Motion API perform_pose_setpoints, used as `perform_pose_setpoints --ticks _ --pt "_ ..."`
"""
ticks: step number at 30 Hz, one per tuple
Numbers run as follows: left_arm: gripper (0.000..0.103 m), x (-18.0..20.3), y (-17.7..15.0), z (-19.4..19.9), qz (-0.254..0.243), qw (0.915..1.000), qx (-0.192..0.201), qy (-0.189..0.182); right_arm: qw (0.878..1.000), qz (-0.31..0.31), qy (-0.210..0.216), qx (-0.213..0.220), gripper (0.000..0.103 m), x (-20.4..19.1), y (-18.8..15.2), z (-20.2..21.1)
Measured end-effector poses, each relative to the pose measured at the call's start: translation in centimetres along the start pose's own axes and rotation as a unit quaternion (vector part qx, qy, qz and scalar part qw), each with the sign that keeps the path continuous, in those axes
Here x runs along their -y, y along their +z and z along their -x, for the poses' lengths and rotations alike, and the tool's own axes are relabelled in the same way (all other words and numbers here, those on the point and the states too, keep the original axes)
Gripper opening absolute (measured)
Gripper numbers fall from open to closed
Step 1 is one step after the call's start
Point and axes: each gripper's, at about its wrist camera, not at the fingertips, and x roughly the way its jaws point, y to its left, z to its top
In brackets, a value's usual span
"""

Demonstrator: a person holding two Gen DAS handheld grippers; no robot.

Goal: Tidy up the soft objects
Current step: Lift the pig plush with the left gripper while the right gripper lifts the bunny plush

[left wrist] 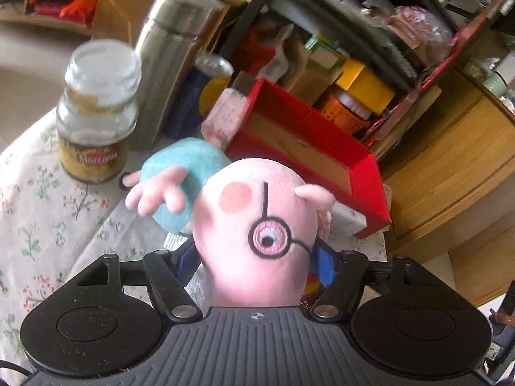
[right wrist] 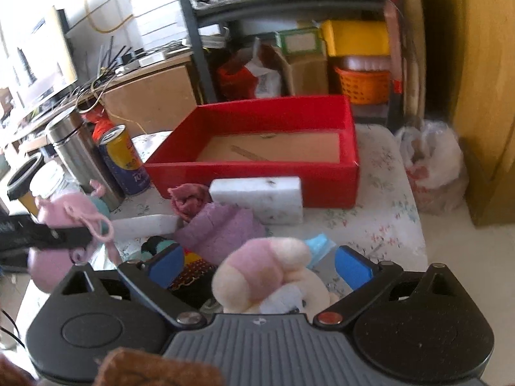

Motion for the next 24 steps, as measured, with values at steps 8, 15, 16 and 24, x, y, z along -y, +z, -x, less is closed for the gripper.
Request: perform_pose_setpoints --ticks 8,15,16,24 --pt "0.069 1.0 0.5 1.3 -0.023 0.9991 0.019 -0.031 0.994 0.1 0.053 0.014 0.07 -3.3 -1.1 -0.2" --pt "0.067 0.9 0.4 1.2 -0.037 0.9985 0.009 -0.039 0.978 0.183 0.103 -0.019 0.043 -6.8 -1.7 -2.2" --pt "0.067 0.9 0.2 1.2 -0.044 0.9984 0.003 -0.036 0.978 0.18 0.102 -0.023 0.043 -6.7 -1.7 -2.3" --pt "0.076 2.1 0.9 -2.7 -0.085 0.9962 0.01 0.014 0.99 0.118 0.082 0.001 0.044 -3.2 -1.2 -1.1"
